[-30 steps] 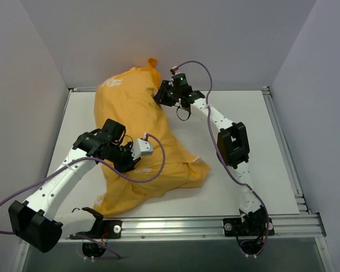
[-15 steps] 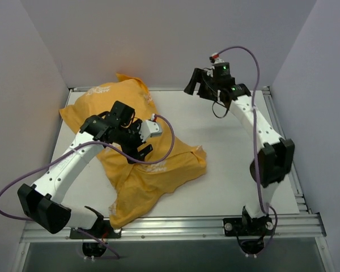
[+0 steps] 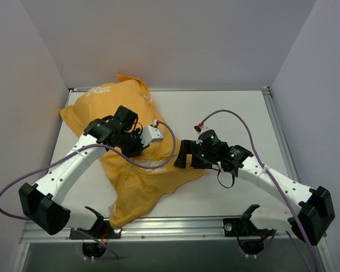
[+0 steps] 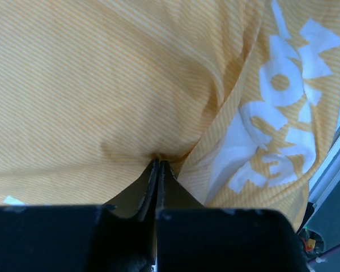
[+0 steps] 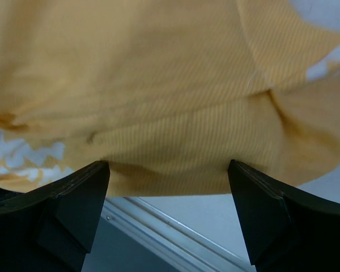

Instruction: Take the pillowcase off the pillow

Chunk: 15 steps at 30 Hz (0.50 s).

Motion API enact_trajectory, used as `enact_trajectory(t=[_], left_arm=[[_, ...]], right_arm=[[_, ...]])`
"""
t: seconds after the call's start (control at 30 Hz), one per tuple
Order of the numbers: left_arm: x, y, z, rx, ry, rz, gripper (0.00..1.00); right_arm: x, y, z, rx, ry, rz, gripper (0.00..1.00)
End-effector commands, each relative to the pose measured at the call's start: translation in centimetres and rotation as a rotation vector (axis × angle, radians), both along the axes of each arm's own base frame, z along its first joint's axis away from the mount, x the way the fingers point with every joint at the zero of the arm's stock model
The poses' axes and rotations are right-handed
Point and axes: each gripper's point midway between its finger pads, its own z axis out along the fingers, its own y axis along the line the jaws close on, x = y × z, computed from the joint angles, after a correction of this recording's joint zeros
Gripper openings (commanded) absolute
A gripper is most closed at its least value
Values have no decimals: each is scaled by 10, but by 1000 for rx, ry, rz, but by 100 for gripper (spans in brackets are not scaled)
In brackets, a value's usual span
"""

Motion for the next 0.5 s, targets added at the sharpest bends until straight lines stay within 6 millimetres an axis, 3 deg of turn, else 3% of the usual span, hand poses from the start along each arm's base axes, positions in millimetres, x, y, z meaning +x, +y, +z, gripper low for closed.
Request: enact_trajectory(t=[0.0, 0.1, 0.2, 0.23, 0.27, 0.33, 0.37, 0.4, 0.47], left_arm=[[6, -9, 14, -53, -35, 5, 2], [18, -7, 20, -72, -60, 91, 2], [45, -1, 32, -113, -116, 234, 2], [57, 3, 38, -122, -151, 286, 2], [66, 12, 44, -137, -166, 343, 2], [78, 20, 63, -196, -186, 451, 2], [83, 24, 70, -222, -192, 488, 2], [87, 32, 82, -270, -194, 554, 2], [85, 37, 93, -339, -177, 584, 2]], right_arm=[[-28, 2, -9, 57, 57, -66, 91], [-50, 2, -34, 79, 112, -80, 92], [-53, 5, -48, 140, 119, -100, 85], [-49, 5, -49, 149, 106, -109, 76], [-38, 0, -48, 157, 89, -140, 45], [-17, -10, -48, 133, 49, -168, 22], [11, -25, -42, 149, 10, -233, 1], [29, -33, -44, 130, -16, -236, 0], [59, -42, -26, 188, -53, -235, 0]])
